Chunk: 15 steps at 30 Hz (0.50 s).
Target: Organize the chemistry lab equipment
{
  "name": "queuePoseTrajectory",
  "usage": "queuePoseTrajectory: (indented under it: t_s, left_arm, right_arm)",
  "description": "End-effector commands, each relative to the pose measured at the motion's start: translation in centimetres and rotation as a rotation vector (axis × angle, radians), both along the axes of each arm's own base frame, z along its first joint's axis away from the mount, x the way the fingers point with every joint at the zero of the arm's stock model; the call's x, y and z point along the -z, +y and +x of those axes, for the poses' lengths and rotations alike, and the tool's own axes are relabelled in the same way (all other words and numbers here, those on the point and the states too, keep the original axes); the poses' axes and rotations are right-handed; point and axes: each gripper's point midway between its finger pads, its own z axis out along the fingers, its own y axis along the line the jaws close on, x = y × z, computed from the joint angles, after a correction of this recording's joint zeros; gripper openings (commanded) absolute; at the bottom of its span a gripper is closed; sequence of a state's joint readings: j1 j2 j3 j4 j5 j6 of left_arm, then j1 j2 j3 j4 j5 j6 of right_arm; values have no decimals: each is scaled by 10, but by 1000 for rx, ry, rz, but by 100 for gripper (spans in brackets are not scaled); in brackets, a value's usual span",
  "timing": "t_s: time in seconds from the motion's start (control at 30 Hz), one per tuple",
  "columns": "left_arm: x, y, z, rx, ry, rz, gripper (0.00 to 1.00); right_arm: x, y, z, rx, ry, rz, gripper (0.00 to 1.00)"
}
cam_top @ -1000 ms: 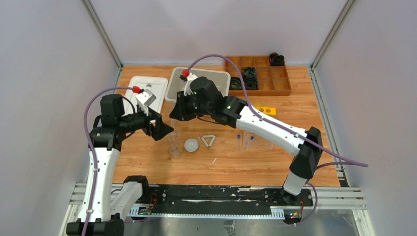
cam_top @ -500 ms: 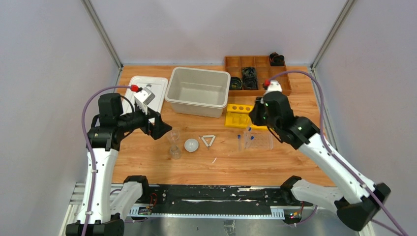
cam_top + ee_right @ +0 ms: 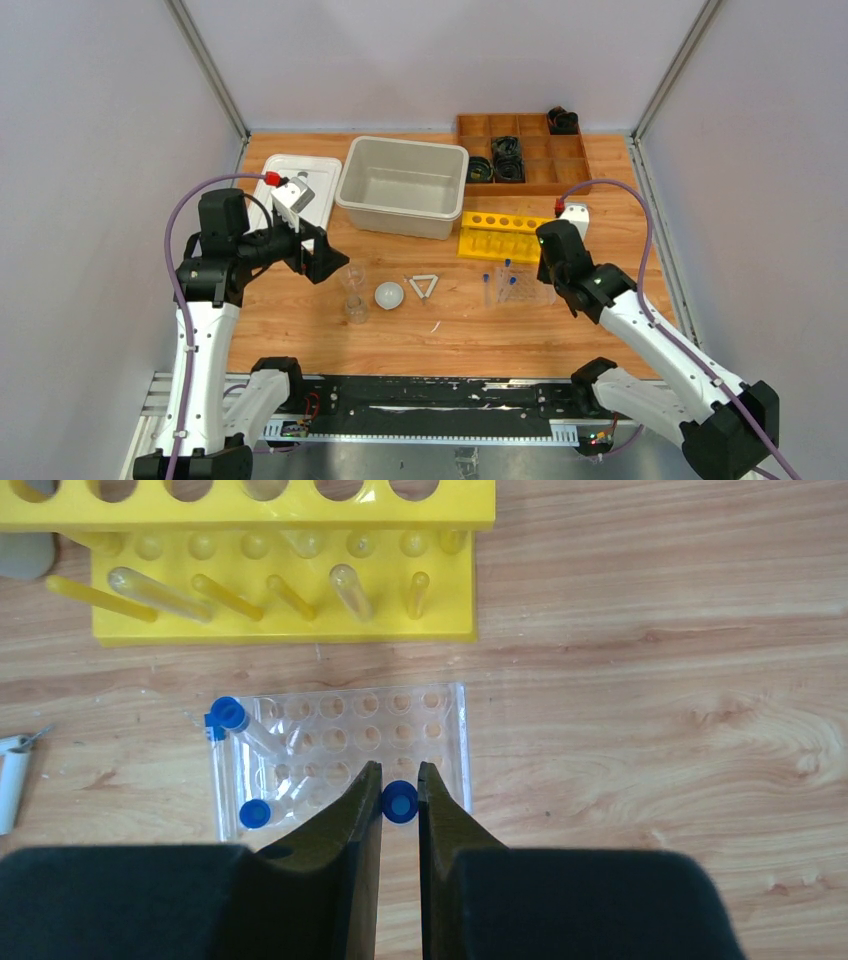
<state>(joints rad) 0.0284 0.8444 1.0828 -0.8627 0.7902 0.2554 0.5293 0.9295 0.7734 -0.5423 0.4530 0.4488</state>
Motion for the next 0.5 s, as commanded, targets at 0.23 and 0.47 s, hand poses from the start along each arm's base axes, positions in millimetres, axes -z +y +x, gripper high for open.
queuePoseTrajectory:
  t_s: [0.23,0.47]
  left_arm:
    - [-8,-1,0,13,-34,9,100]
    - [-7,0,1,15,-34,14,100]
  right_arm:
    - [11,6,28,44,-111,55,0]
    - [12,11,37,30,-121,52,0]
